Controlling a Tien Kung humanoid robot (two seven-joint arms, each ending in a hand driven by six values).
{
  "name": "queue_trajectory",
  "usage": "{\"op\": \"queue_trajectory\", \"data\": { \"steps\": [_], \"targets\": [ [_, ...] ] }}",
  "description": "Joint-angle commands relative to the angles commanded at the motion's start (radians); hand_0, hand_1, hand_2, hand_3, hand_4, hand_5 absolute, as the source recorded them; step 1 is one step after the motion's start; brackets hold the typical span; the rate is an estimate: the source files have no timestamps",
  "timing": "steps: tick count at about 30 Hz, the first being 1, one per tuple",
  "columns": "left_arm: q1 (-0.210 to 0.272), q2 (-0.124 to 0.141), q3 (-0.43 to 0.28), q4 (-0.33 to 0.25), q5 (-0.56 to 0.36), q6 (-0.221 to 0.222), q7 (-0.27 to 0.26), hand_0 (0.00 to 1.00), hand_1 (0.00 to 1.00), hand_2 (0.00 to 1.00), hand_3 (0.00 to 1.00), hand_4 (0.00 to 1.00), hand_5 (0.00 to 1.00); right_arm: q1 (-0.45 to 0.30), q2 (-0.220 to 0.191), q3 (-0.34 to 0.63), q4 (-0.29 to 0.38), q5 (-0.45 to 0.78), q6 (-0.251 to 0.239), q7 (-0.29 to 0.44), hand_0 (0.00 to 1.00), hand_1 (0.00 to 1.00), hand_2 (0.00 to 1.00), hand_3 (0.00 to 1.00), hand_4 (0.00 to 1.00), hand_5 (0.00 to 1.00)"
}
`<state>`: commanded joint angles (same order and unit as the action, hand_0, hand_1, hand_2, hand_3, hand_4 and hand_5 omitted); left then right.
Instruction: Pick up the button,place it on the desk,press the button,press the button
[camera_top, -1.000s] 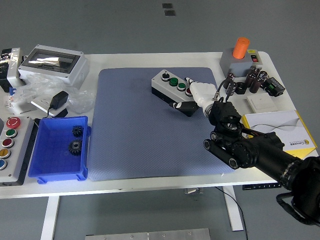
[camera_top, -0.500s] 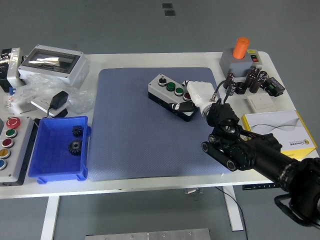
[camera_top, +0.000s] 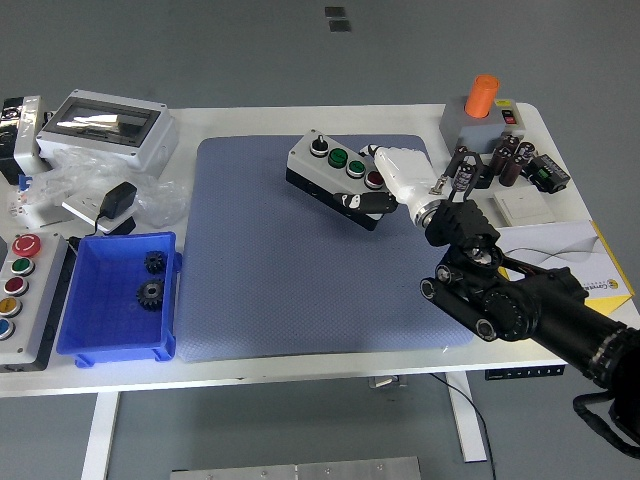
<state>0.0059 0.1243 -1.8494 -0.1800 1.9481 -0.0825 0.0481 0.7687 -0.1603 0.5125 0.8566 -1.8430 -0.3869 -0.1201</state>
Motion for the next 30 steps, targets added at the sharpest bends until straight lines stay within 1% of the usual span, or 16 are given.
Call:
{"op": "queue_trajectory", "data": {
  "steps": [4, 7, 9, 10, 12, 15, 16, 21, 22, 27, 30],
  "targets": [
    [0.003, -0.001, 0.003, 0.0, -0.007, 0.004, 0.001, 0.725, 0.731, 0.658, 0.66, 0.737, 0.413, -0.024, -0.082, -0.053, 0.127, -0.03, 0.016, 0.087, 0.066, 0.276, 0.293, 0.31, 0.684, 0.228],
    [0.003, -0.003, 0.005, 0.0, -0.011, 0.005, 0.001, 0.725, 0.731, 0.658, 0.66, 0.737, 0.413, -0.04, -0.125, -0.08, 0.21, -0.073, 0.033, 0.149, 0.066, 0.276, 0.293, 0.31, 0.684, 0.228],
    [0.004, -0.004, 0.006, 0.0, -0.013, 0.005, 0.001, 0.725, 0.731, 0.658, 0.66, 0.737, 0.413, -0.051, -0.14, -0.097, 0.261, -0.099, 0.037, 0.191, 0.066, 0.276, 0.293, 0.31, 0.684, 0.228],
    [0.004, -0.004, 0.006, 0.0, -0.013, 0.005, 0.001, 0.725, 0.731, 0.658, 0.66, 0.737, 0.415, -0.055, -0.144, -0.104, 0.281, -0.108, 0.039, 0.207, 0.099, 0.285, 0.292, 0.309, 0.677, 0.219],
    [0.005, -0.004, 0.004, 0.0, -0.012, 0.006, 0.001, 0.725, 0.731, 0.658, 0.66, 0.737, 0.415, -0.063, -0.148, -0.118, 0.311, -0.124, 0.044, 0.236, 0.099, 0.285, 0.292, 0.309, 0.677, 0.219],
    [0.005, -0.004, 0.003, 0.0, -0.01, 0.005, 0.001, 0.725, 0.731, 0.658, 0.66, 0.737, 0.415, -0.071, -0.145, -0.129, 0.314, -0.141, 0.047, 0.258, 0.099, 0.285, 0.292, 0.309, 0.677, 0.219],
    [0.005, -0.004, 0.002, 0.0, -0.009, 0.005, 0.001, 0.725, 0.73, 0.659, 0.661, 0.736, 0.413, -0.073, -0.143, -0.129, 0.31, -0.145, 0.048, 0.262, 0.192, 0.347, 0.309, 0.323, 0.654, 0.208],
    [0.003, -0.004, 0.001, 0.0, -0.006, 0.004, -0.001, 0.725, 0.73, 0.659, 0.661, 0.736, 0.413, -0.078, -0.132, -0.121, 0.271, -0.168, 0.047, 0.281, 0.192, 0.347, 0.309, 0.323, 0.654, 0.208],
    [0.003, -0.004, 0.001, 0.0, -0.006, 0.004, -0.001, 0.725, 0.73, 0.659, 0.661, 0.735, 0.413, -0.079, -0.13, -0.12, 0.262, -0.171, 0.047, 0.283, 0.208, 0.356, 0.312, 0.328, 0.643, 0.207],
    [0.001, -0.004, 0.001, 0.0, -0.004, 0.002, -0.001, 0.725, 0.73, 0.659, 0.661, 0.735, 0.413, -0.081, -0.118, -0.113, 0.22, -0.177, 0.046, 0.283, 0.208, 0.356, 0.312, 0.328, 0.643, 0.207],
    [0.0, -0.004, 0.003, 0.0, -0.006, 0.002, -0.001, 0.726, 0.73, 0.659, 0.661, 0.735, 0.414, -0.083, -0.114, -0.107, 0.207, -0.184, 0.048, 0.279, 0.217, 0.363, 0.316, 0.328, 0.643, 0.211]
  ]
}}
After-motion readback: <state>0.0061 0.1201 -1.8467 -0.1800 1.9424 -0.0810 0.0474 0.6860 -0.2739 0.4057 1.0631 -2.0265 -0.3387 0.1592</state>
